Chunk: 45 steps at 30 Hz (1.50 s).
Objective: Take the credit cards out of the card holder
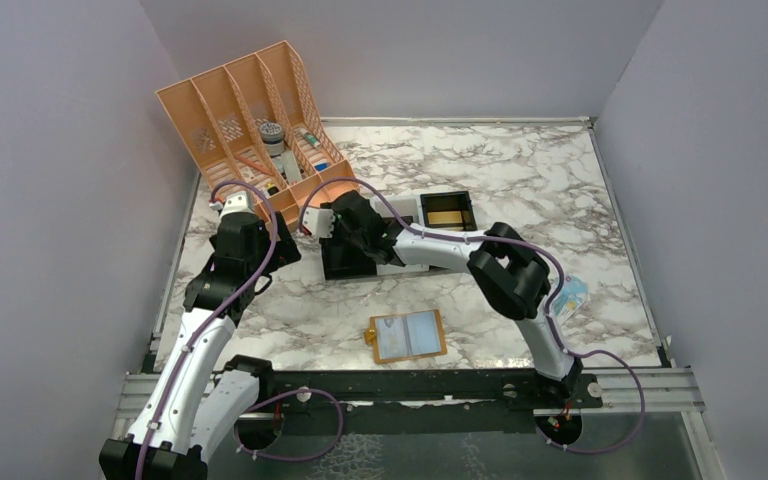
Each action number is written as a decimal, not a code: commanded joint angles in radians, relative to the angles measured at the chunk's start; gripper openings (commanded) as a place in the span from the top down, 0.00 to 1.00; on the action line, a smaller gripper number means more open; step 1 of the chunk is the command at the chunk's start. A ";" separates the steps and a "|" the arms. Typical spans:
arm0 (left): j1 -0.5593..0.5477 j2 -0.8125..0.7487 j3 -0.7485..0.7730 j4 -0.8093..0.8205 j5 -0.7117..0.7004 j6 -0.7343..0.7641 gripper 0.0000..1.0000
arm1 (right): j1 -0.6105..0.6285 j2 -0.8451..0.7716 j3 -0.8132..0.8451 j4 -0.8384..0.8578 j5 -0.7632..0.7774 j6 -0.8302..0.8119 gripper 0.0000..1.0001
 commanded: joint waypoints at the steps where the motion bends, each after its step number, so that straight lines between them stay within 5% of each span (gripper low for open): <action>1: 0.006 0.003 -0.010 -0.006 0.001 0.007 0.01 | -0.004 -0.094 -0.011 0.038 0.025 0.139 0.52; 9: 0.005 0.002 -0.011 -0.004 0.008 0.009 0.01 | -0.005 -0.404 -0.204 -0.116 -0.026 0.834 0.53; 13: 0.006 0.000 -0.013 -0.001 0.016 0.010 0.01 | -0.004 -0.527 -0.356 -0.269 -0.162 1.155 0.53; 16: 0.006 -0.001 -0.014 0.001 0.022 0.010 0.01 | 0.005 -0.615 -0.522 -0.235 -0.260 1.298 0.55; 26: 0.006 0.000 -0.020 0.007 0.041 0.011 0.01 | 0.180 -0.746 -0.694 -0.409 0.079 1.510 0.58; 45: 0.006 0.016 -0.022 0.010 0.041 0.012 0.01 | 0.252 -0.576 -0.657 -0.374 0.029 1.503 0.60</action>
